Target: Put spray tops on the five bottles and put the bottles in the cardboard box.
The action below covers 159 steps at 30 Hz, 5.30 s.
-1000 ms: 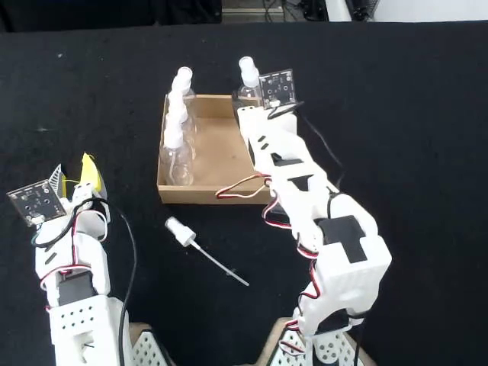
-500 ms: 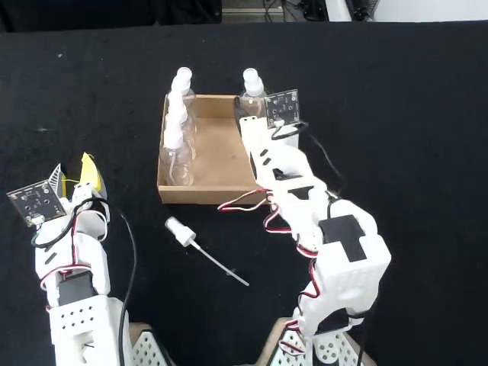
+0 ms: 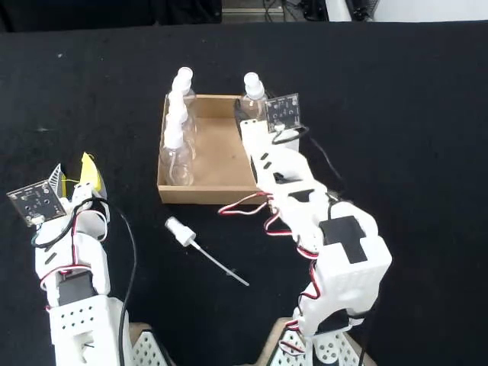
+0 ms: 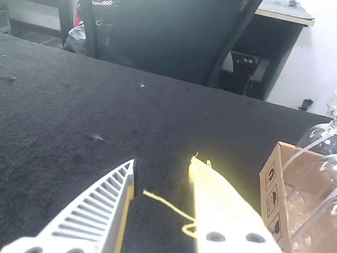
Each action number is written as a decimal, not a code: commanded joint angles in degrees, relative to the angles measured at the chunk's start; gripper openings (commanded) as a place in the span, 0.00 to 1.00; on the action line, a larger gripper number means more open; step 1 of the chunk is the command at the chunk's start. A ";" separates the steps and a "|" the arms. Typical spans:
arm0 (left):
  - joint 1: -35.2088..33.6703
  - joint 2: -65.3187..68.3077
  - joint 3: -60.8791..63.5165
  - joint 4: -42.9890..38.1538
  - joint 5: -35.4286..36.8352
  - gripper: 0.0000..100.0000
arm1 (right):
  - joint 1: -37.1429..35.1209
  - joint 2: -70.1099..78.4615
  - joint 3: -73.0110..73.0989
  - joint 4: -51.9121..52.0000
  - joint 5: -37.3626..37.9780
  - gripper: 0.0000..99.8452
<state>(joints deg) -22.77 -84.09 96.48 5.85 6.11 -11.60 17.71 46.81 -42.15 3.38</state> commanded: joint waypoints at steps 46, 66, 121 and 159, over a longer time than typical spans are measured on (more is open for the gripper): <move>0.57 -0.79 1.36 -1.32 -0.53 0.13 | -3.60 -13.41 8.04 1.23 0.09 0.27; 0.57 -0.79 1.36 -1.41 -0.53 0.13 | -3.69 -36.53 17.89 23.74 0.00 0.05; 0.57 -0.79 1.36 -1.41 -0.53 0.13 | -1.93 -43.38 10.24 48.09 -8.09 0.01; 0.57 -0.26 1.36 -0.97 -0.53 0.13 | 18.73 -44.09 -9.45 107.08 -24.00 0.18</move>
<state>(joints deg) -22.86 -84.09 96.48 5.85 6.11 9.14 -26.77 41.36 61.32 -17.54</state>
